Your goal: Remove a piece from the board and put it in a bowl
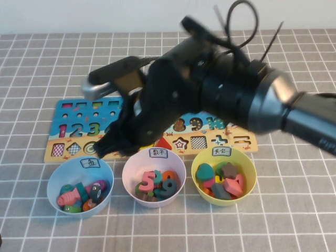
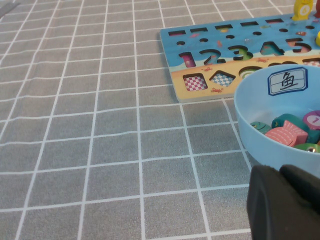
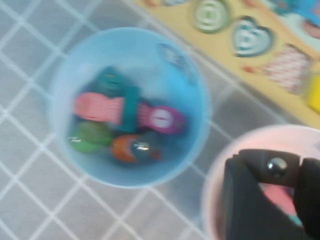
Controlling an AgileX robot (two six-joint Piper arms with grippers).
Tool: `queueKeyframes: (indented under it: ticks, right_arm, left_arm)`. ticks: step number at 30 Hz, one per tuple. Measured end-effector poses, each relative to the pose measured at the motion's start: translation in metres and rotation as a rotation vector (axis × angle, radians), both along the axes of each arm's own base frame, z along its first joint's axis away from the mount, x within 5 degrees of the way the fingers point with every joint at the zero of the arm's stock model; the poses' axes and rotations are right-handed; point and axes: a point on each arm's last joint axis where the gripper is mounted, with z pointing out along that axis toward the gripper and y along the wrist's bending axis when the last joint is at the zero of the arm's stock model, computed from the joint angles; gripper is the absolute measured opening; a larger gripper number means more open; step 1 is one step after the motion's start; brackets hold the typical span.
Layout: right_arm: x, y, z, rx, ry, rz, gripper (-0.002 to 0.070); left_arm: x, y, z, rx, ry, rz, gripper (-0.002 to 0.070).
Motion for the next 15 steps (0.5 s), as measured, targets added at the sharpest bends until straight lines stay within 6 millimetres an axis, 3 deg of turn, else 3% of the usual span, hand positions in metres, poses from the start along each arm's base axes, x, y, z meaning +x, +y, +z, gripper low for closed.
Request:
queueKeyframes:
  ticks: [8,15]
  right_arm:
    - [-0.024,0.033,-0.014,0.043,-0.028,0.085,0.0183]
    - [-0.031,0.045,-0.033,0.123,-0.083,0.11,0.0183]
  left_arm:
    - [0.0,0.0,0.0,0.0,0.0,0.0,-0.0001]
    - [0.0,0.0,0.0,0.0,0.0,0.0,-0.0001]
